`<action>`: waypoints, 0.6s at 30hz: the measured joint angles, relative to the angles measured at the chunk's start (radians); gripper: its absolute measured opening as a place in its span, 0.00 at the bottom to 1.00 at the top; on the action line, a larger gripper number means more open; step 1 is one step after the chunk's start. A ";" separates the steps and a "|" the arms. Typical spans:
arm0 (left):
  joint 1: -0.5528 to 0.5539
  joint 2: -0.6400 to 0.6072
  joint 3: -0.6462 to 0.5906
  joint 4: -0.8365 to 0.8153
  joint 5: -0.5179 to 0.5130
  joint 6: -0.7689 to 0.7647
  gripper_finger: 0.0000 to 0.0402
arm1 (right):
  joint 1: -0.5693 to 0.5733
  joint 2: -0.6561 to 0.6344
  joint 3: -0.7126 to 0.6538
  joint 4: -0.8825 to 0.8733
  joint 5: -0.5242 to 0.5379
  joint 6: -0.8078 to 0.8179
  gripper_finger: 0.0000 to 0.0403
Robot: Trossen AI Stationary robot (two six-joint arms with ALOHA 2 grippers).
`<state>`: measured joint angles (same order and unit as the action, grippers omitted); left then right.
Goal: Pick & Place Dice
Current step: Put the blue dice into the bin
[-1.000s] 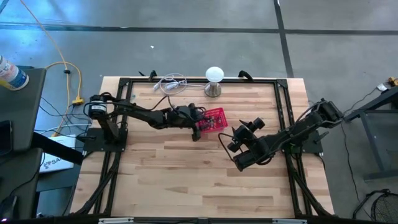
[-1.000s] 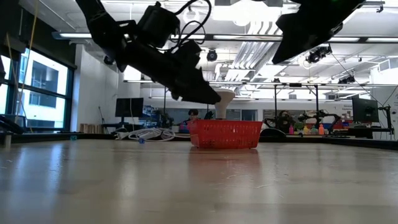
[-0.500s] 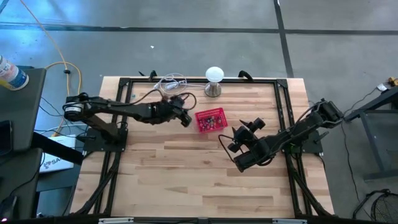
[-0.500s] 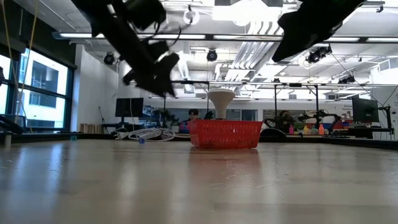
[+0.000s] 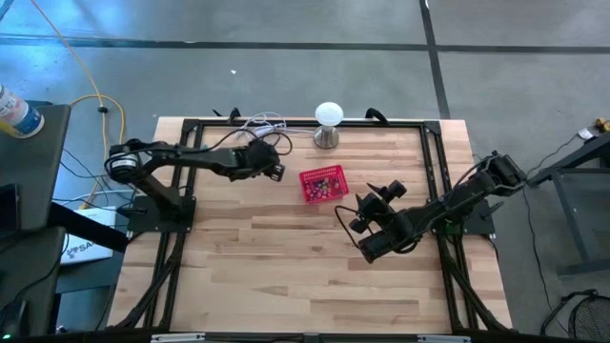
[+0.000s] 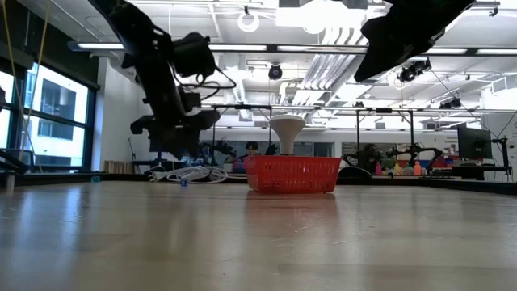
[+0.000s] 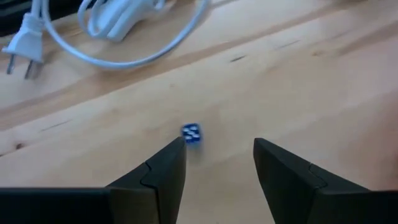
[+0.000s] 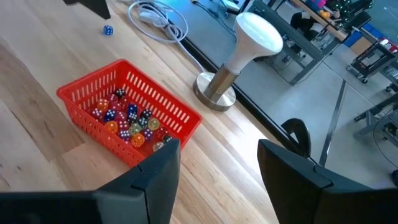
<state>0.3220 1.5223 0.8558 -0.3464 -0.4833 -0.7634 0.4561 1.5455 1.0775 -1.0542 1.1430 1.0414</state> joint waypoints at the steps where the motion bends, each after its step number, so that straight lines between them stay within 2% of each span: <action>1: 0.009 0.011 0.000 -0.001 0.000 -0.001 0.45 | 0.000 0.000 0.000 0.000 0.000 0.000 0.51; 11: 0.076 0.162 -0.001 0.078 -0.007 0.032 0.45 | 0.000 0.000 0.000 0.004 -0.015 0.001 0.51; 18: 0.087 0.214 0.001 0.126 -0.012 0.035 0.45 | 0.000 0.000 0.000 0.008 -0.022 0.001 0.51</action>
<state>0.4086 1.7360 0.8572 -0.2207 -0.4955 -0.7281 0.4561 1.5455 1.0775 -1.0467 1.1207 1.0428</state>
